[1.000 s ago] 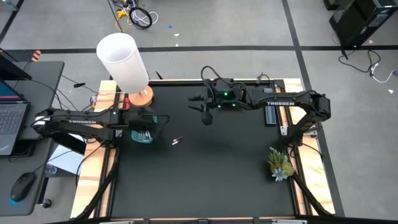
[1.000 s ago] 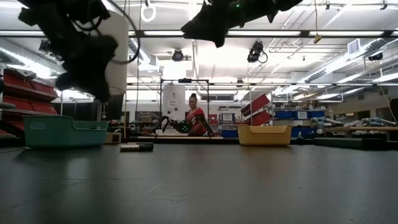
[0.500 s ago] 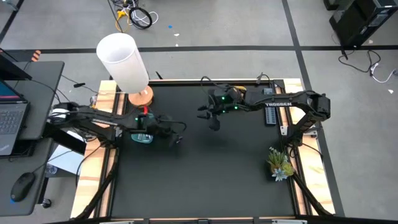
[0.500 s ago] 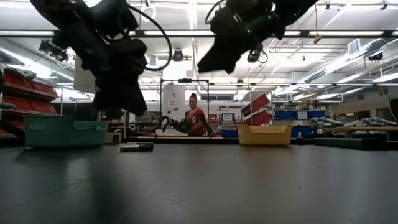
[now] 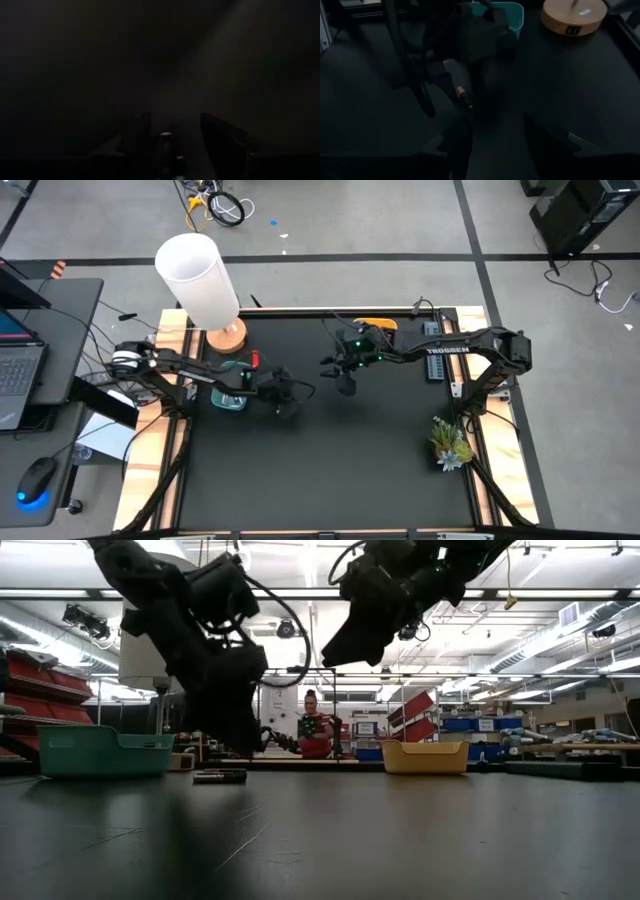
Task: Sort batteries
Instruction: Put the black battery into the yellow bin
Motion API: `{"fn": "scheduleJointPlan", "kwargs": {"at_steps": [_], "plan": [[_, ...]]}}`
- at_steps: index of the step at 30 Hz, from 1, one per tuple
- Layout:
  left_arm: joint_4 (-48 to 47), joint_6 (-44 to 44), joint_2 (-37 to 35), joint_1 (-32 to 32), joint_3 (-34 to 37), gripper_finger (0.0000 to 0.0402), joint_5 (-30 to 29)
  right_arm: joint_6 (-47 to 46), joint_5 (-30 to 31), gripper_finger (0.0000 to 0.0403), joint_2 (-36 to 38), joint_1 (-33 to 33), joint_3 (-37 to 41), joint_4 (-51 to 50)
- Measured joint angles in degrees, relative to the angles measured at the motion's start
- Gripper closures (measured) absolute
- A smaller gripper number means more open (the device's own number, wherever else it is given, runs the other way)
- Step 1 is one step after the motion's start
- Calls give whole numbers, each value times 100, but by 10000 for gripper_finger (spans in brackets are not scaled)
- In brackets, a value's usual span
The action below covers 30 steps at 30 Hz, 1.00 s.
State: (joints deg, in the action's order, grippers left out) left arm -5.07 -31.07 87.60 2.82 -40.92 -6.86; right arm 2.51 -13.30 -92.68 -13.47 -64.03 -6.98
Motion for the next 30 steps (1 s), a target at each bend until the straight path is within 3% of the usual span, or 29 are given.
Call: {"fn": "scheduleJointPlan", "kwargs": {"at_steps": [6, 18, 27, 30], "plan": [[-97, 516, 292, -32, 42, 227, -268, -342, -29, 218, 117, 29, -2, -118], [133, 534, 364, -34, 318, 239, -212, -390, -25, 222, 421, 183, -2, -165], [12, 538, 369, -35, 318, 333, -163, -390, 7, 228, 479, 181, -4, -168], [6, 529, 369, -36, 320, 347, -221, -390, 11, 229, 479, 181, -4, -181]]}}
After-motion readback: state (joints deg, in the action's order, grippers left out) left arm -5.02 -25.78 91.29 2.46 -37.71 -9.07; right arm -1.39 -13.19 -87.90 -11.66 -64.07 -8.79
